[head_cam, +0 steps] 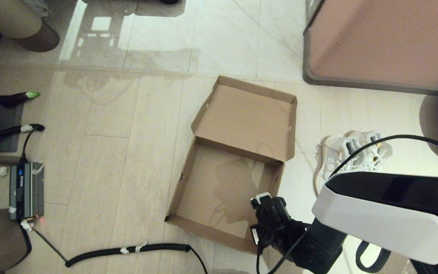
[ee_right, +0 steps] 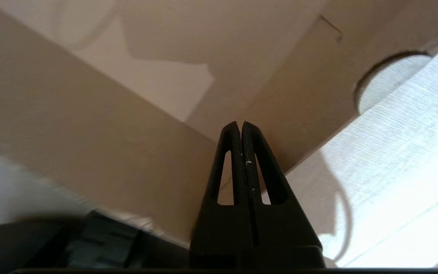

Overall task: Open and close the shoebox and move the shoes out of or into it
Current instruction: Put the shoes into the shoe box

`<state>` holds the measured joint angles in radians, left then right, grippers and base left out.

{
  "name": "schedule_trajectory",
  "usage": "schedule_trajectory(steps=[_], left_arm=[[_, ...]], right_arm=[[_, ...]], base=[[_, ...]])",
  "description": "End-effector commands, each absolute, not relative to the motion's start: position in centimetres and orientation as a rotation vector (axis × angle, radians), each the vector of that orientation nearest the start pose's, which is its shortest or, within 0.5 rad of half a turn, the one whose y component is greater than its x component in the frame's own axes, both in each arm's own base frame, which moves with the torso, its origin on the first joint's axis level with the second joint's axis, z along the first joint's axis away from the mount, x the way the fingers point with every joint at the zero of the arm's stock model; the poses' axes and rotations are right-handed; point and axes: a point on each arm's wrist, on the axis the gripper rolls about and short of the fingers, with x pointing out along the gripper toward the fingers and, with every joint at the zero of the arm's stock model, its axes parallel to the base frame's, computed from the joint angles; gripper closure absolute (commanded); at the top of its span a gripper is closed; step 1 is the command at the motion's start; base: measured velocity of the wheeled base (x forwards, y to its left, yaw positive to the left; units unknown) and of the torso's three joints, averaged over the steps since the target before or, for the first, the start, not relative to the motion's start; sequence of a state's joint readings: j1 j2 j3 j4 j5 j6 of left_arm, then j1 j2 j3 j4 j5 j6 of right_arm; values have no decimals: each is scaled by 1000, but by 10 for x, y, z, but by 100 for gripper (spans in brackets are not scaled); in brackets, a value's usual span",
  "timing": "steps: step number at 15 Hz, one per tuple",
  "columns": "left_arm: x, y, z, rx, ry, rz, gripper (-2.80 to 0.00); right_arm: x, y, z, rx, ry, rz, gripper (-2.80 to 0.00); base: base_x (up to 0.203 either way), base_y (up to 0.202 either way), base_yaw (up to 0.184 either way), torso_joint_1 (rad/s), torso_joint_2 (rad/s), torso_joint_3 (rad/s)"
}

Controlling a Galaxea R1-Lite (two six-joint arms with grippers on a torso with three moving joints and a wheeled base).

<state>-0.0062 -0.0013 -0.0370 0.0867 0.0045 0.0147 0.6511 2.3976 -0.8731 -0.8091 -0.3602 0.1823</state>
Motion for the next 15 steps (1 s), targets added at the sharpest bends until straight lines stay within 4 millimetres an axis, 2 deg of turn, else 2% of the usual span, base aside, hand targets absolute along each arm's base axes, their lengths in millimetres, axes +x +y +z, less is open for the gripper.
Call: schedule_trajectory(steps=[1,4,7,12,13,15], left_arm=[[-26,0,77,16,49,-2,0],[-26,0,77,17,48,-2,0],[-26,0,77,19,53,-2,0],[-26,0,76,19,57,-4,0],[-26,0,76,19,57,-5,0],[-26,0,77,19,50,-2,0]], right_arm=[[309,223,-45,-186,668,207,0],[312,213,-45,-205,693,157,0],[325,190,-43,-185,710,89,0],[339,152,-29,-135,694,-23,0],[343,145,-23,-118,679,-47,0],[344,143,2,-82,618,-51,0]], base=[[0,0,0,0,0,0],[0,0,0,0,0,0],[0,0,0,0,0,0],[0,0,0,0,0,0],[0,0,0,0,0,0],[0,0,0,0,0,0]])
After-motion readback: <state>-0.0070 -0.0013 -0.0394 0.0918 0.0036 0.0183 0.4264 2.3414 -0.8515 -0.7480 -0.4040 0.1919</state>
